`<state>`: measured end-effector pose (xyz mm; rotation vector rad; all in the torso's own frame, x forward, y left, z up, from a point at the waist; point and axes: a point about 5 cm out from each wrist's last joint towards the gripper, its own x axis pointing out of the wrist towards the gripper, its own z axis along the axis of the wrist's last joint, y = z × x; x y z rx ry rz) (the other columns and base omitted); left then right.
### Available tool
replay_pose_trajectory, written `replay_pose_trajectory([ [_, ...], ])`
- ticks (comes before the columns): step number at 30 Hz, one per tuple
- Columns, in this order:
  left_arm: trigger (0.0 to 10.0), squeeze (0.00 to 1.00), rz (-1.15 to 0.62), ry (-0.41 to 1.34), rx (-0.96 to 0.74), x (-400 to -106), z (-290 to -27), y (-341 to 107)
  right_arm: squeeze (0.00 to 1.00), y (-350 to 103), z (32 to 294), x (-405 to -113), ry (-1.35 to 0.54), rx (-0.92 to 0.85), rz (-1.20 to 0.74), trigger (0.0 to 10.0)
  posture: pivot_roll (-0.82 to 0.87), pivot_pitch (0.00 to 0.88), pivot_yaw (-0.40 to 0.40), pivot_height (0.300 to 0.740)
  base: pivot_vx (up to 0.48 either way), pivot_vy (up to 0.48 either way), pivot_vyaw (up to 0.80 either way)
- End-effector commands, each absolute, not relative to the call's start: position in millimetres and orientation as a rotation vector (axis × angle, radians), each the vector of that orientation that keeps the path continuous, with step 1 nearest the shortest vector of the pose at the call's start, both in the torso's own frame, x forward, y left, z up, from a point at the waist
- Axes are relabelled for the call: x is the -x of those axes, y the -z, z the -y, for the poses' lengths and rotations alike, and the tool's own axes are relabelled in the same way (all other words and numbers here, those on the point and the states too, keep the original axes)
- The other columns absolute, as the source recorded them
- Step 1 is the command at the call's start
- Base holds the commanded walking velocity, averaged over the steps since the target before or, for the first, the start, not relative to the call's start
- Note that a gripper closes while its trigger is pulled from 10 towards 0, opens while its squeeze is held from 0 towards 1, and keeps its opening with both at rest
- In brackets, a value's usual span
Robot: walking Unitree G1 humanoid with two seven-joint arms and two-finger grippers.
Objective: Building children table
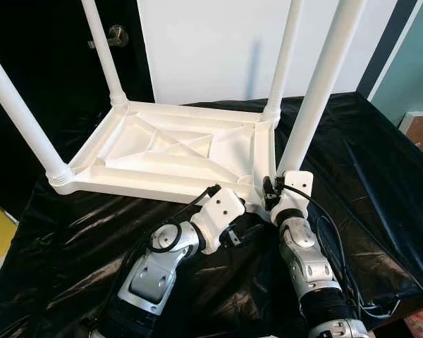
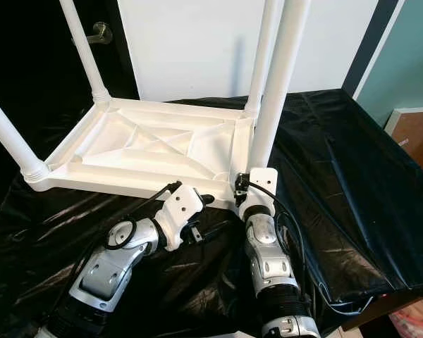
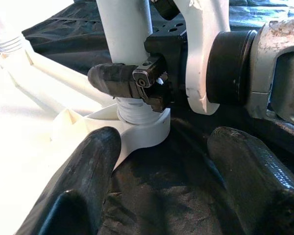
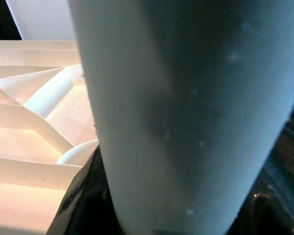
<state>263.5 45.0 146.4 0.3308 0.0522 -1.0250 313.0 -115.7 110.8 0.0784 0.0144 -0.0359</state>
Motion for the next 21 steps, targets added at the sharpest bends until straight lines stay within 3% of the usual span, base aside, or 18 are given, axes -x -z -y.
replay_pose_trajectory([
  [1,10.0,0.00,-0.057,0.967,-0.338,-263.5,-47.2,-145.1,0.00,-94.1,110.0,-305.8,0.048,-0.130,-0.108,10.0,-0.02,0.000,-0.019,0.740,0.000,0.000,0.00],
  [5,10.0,0.00,-0.053,0.968,-0.333,-263.4,-46.1,-146.0,0.00,-98.1,113.0,-306.8,0.051,-0.102,-0.094,10.0,-0.02,0.000,-0.016,0.740,0.000,0.000,0.00],
  [6,10.0,0.00,-0.049,0.970,-0.328,-263.3,-45.0,-147.2,0.61,-102.1,116.1,-308.2,0.032,-0.089,-0.072,10.0,-0.02,0.001,-0.018,0.740,0.000,0.000,0.00],
  [7,10.0,0.00,-0.048,0.969,-0.327,-263.5,-45.4,-147.8,1.00,-105.7,117.5,-308.2,0.002,-0.085,-0.049,10.0,-0.02,0.004,-0.018,0.740,0.000,0.000,0.00],
  [21,10.0,0.00,-0.051,0.951,-0.320,-264.2,-47.7,-148.4,1.00,-121.7,150.1,-301.4,-0.345,-0.024,0.044,10.0,-0.03,0.017,-0.014,0.740,0.000,0.000,0.00],
])
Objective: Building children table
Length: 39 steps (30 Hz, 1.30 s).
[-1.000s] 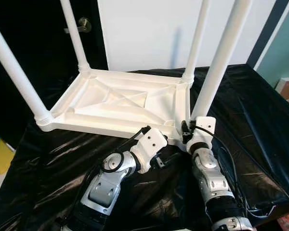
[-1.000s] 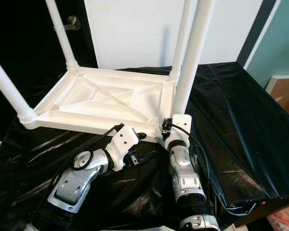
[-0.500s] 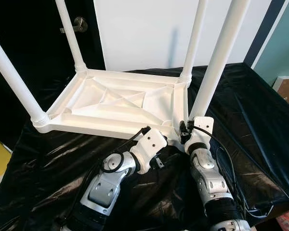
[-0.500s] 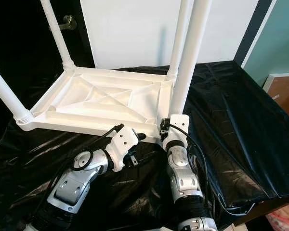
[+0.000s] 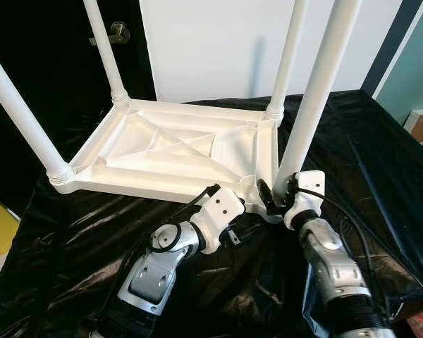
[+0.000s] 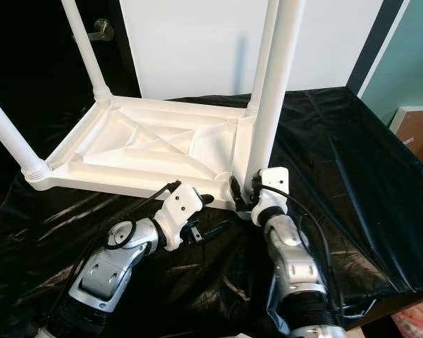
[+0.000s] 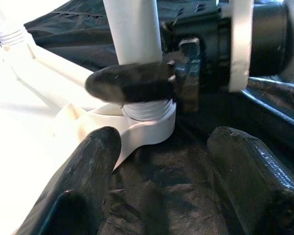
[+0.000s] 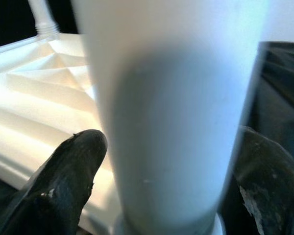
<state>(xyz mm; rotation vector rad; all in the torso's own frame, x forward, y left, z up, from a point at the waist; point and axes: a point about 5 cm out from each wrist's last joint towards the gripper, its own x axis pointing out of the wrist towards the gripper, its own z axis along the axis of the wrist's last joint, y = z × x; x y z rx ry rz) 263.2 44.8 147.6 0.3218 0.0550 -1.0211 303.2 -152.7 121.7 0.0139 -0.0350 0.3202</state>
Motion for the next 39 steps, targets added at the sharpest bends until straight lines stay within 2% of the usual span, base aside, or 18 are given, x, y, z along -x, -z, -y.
replay_pose_trajectory([
  [1,10.0,0.00,-0.051,0.951,-0.320,-264.7,-47.8,-148.7,1.00,-121.3,156.3,-302.4,-0.376,-0.011,0.039,10.0,-0.03,0.019,-0.011,0.740,0.000,0.000,0.00],
  [7,10.0,0.00,-0.048,0.949,-0.324,-267.3,-49.6,-150.1,1.00,-122.5,170.4,-309.9,-0.475,0.042,0.034,10.0,-0.03,0.016,-0.006,0.740,0.000,0.000,0.00],
  [10,10.0,0.00,-0.047,0.950,-0.328,-268.2,-49.9,-150.5,1.00,-123.9,169.1,-318.9,-0.575,0.071,0.020,10.0,-0.03,0.010,-0.003,0.740,0.000,0.000,0.00],
  [15,10.0,0.00,-0.044,0.954,-0.329,-268.9,-48.0,-151.6,1.00,-126.0,162.4,-331.5,-0.637,0.131,0.002,10.0,-0.03,0.006,-0.001,0.740,0.000,0.000,0.00],
  [16,10.0,0.00,-0.043,0.954,-0.329,-269.2,-47.8,-152.0,0.91,-125.9,160.3,-334.1,-0.660,0.141,-0.009,10.0,-0.02,0.004,-0.002,0.740,0.000,0.000,0.00],
  [18,10.0,0.00,-0.042,0.955,-0.329,-269.3,-47.7,-152.2,0.91,-125.8,159.3,-335.4,-0.680,0.145,-0.017,10.0,-0.02,0.004,-0.002,0.740,0.000,0.000,0.00],
  [19,10.0,0.00,-0.041,0.954,-0.331,-269.3,-47.8,-152.4,0.00,-124.6,158.5,-336.5,-0.697,0.152,-0.030,10.0,-0.02,0.003,-0.003,0.740,0.000,0.000,0.00],
  [20,10.0,0.00,-0.040,0.954,-0.332,-269.3,-47.9,-152.5,0.00,-123.7,158.5,-337.2,-0.712,0.155,-0.038,1.7,-0.02,0.003,-0.003,0.740,0.000,0.000,0.00],
  [21,10.0,0.00,-0.040,0.954,-0.332,-269.3,-47.9,-152.5,0.00,-123.7,158.5,-337.2,-0.712,0.155,-0.038,1.7,-0.02,0.003,-0.003,0.740,0.000,0.000,0.00],
  [22,10.0,0.00,-0.039,0.951,-0.334,-269.5,-48.4,-152.6,0.00,-122.0,158.6,-337.3,-0.727,0.158,-0.048,0.0,-0.02,0.002,-0.006,0.740,0.000,0.000,0.00],
  [35,10.0,0.00,-0.041,0.947,-0.331,-269.2,-49.4,-151.9,0.00,-110.8,170.5,-338.2,-0.737,0.146,-0.080,0.0,-0.02,0.003,-0.002,0.740,0.000,0.000,0.00],
  [36,10.0,0.00,-0.040,0.950,-0.333,-269.4,-49.0,-152.0,0.00,-110.5,172.0,-338.8,-0.719,0.138,-0.082,10.0,-0.02,0.003,-0.001,0.740,0.000,0.000,0.00],
  [39,10.0,0.00,-0.039,0.952,-0.334,-269.7,-48.5,-152.2,0.00,-110.8,173.8,-339.7,-0.688,0.113,-0.081,10.0,-0.02,0.003,-0.002,0.740,0.000,0.000,0.00],
])
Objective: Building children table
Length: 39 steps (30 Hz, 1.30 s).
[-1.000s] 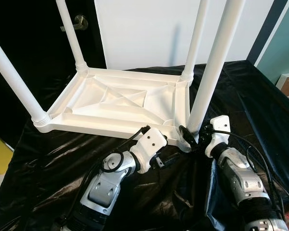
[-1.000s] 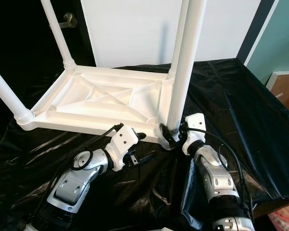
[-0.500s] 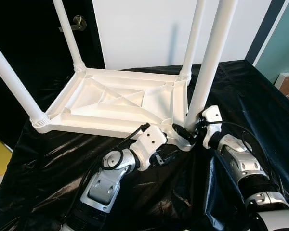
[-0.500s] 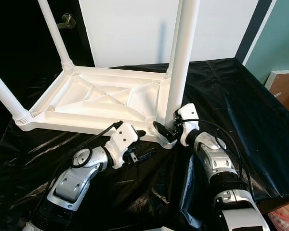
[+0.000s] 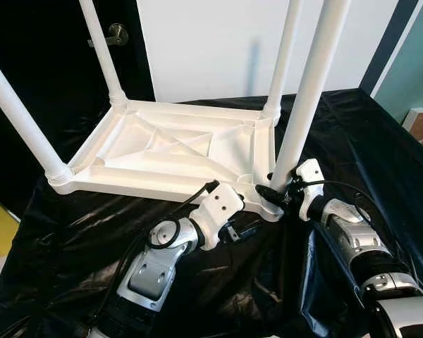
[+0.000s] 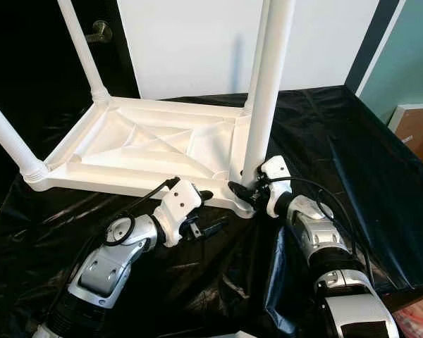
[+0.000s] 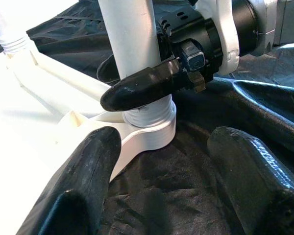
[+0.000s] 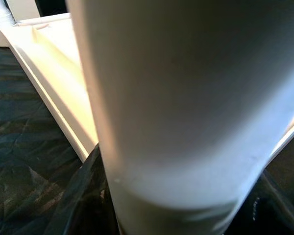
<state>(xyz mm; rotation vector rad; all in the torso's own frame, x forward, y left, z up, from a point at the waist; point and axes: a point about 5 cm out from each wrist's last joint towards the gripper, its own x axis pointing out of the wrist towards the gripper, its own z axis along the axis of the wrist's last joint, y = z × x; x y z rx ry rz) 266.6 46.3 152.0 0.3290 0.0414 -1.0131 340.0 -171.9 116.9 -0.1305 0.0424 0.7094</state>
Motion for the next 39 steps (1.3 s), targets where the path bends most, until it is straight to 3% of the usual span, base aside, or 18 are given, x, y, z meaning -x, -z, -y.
replay_pose_trajectory([
  [1,10.0,0.00,-0.038,0.953,-0.334,-269.7,-48.3,-152.4,0.00,-110.9,174.8,-340.1,-0.673,0.102,-0.080,10.0,-0.02,0.003,-0.004,0.740,0.000,0.000,0.00],
  [11,10.0,0.00,-0.039,0.947,-0.331,-267.1,-48.2,-151.7,0.00,-108.0,170.9,-337.1,-0.469,0.059,-0.075,10.0,-0.01,0.009,-0.027,0.740,0.000,0.000,0.00],
  [13,10.0,0.00,-0.044,0.945,-0.325,-264.1,-47.5,-150.0,0.00,-102.1,159.4,-331.6,-0.281,-0.007,-0.102,10.0,0.00,0.011,-0.035,0.740,0.000,0.000,0.00],
  [20,10.0,0.00,-0.051,0.951,-0.324,-262.2,-47.2,-148.4,0.00,-100.3,121.2,-320.9,0.008,-0.110,-0.091,10.0,0.00,0.008,-0.038,0.740,0.000,0.000,0.00],
  [26,10.0,0.00,-0.053,0.944,-0.324,-261.7,-48.3,-147.5,0.00,-103.6,102.5,-312.8,-0.022,-0.179,-0.086,10.0,0.00,0.000,-0.040,0.740,0.000,0.000,0.00],
  [37,10.0,0.00,-0.048,0.951,-0.328,-261.7,-47.2,-148.4,0.00,-115.4,111.6,-310.3,0.005,-0.129,-0.030,10.0,0.00,0.000,-0.034,0.740,0.000,0.000,0.00],
  [38,10.0,0.00,-0.048,0.952,-0.328,-261.7,-46.9,-148.4,0.62,-117.5,113.1,-310.4,0.009,-0.125,-0.019,10.0,0.00,0.000,-0.034,0.740,0.000,0.000,0.00],
  [39,10.0,0.00,-0.048,0.952,-0.328,-261.7,-46.9,-148.4,0.62,-117.5,113.1,-310.4,0.009,-0.125,-0.019,10.0,0.00,0.000,-0.034,0.740,0.000,0.000,0.00],
])
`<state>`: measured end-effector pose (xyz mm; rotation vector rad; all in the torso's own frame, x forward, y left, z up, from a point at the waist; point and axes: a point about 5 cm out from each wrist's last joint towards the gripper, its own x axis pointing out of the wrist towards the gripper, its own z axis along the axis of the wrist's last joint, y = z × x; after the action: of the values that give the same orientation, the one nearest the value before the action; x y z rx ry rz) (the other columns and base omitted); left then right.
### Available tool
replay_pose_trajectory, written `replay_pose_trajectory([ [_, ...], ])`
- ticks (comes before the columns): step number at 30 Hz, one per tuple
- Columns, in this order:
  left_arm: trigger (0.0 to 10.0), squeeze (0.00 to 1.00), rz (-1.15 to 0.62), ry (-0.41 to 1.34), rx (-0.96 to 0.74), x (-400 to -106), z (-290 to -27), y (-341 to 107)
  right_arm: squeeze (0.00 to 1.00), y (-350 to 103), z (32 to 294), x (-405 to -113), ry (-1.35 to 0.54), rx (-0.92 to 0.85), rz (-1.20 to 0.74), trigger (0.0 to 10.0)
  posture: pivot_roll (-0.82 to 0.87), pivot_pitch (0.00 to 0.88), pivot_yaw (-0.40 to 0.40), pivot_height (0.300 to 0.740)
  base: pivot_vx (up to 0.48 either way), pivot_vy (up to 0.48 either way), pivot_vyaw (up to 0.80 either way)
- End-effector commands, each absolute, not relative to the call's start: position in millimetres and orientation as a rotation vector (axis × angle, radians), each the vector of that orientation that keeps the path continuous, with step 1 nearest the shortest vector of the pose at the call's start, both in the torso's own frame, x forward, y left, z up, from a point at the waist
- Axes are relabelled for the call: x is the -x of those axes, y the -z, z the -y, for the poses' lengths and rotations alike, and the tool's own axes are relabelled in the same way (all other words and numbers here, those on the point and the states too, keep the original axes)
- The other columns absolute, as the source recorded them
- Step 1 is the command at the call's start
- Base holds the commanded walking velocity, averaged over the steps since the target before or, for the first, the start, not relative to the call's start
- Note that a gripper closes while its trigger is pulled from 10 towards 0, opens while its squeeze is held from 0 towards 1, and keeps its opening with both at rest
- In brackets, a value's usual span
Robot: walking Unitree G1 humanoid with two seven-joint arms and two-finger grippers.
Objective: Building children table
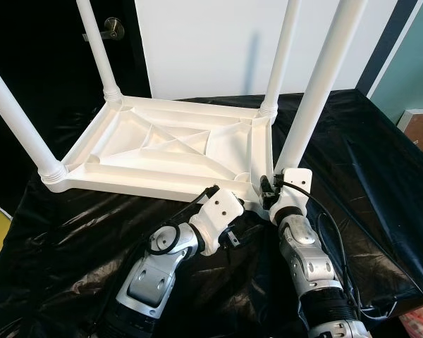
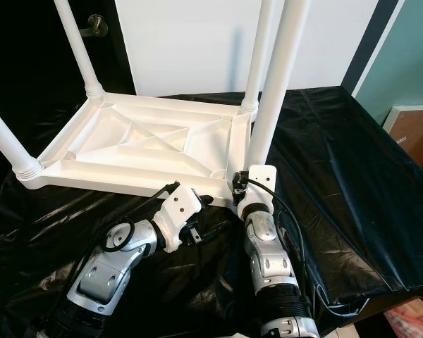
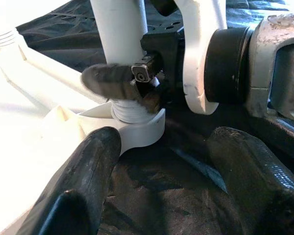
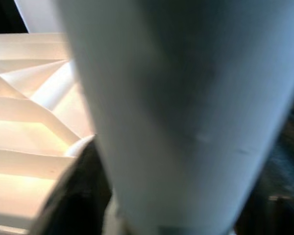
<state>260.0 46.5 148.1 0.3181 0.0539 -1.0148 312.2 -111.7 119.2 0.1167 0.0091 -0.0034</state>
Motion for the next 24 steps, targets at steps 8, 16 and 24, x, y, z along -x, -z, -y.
replay_pose_trajectory([
  [8,10.0,0.00,-0.048,0.949,-0.327,-261.8,-46.9,-148.1,1.00,-121.9,132.7,-298.8,-0.172,-0.112,0.055,10.0,0.00,0.000,-0.039,0.740,0.000,0.000,0.00],
  [16,10.0,0.00,-0.050,0.945,-0.329,-262.6,-48.5,-148.1,1.00,-119.2,157.8,-295.0,-0.314,-0.091,0.042,10.0,-0.01,0.000,-0.034,0.740,0.000,0.000,0.00],
  [24,10.0,0.00,-0.048,0.952,-0.335,-266.1,-49.3,-150.3,0.00,-119.2,173.3,-306.7,-0.579,0.035,-0.015,10.0,-0.02,0.001,-0.012,0.740,0.000,0.000,0.00],
])
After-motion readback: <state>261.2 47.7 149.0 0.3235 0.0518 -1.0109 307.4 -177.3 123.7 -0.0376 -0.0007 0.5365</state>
